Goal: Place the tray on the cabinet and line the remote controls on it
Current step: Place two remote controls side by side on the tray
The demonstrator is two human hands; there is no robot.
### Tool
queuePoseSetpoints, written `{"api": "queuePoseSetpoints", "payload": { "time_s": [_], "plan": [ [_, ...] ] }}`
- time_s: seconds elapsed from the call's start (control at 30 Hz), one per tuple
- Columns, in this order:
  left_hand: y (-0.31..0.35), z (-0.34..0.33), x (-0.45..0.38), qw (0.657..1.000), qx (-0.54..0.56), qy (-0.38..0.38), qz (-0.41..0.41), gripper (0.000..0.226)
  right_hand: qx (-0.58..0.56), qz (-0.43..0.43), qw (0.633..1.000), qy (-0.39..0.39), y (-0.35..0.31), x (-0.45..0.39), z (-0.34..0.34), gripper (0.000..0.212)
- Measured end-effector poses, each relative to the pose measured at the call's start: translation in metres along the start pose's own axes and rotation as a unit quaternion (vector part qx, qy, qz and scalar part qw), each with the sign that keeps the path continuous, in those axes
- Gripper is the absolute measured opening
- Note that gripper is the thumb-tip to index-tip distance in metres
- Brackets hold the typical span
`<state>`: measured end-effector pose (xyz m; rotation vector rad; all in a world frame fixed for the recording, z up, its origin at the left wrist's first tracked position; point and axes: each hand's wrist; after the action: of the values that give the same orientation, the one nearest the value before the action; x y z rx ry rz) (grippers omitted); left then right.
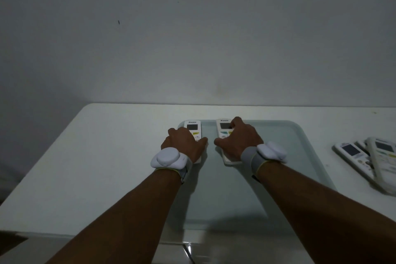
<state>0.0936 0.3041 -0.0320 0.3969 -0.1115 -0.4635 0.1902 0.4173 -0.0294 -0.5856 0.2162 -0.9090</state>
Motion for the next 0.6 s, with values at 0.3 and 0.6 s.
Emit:
{"api": "queuePoseSetpoints", "payload": {
  "time_s": [0.3,0.6],
  "plan": [
    [-0.041,0.036,-0.019,0.999,-0.032,-0.002,-0.016,0.024,-0.002,-0.017,1.0,0.01,-0.018,0.007,-0.031,0.049],
    [-0.05,0.039,-0.027,0.999,0.027,-0.002,-0.043,0.006,0.022,0.042,0.998,0.03,-0.025,-0.003,-0.045,0.048]
  ]
}}
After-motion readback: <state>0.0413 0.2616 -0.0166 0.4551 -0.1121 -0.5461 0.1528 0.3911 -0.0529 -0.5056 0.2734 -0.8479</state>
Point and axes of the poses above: each hand's wrist, its own x-axis away from the middle knuckle, its own z-axis out of the back of the hand, y = z × x, and after that the axes turned 1 degree about z, right-handed
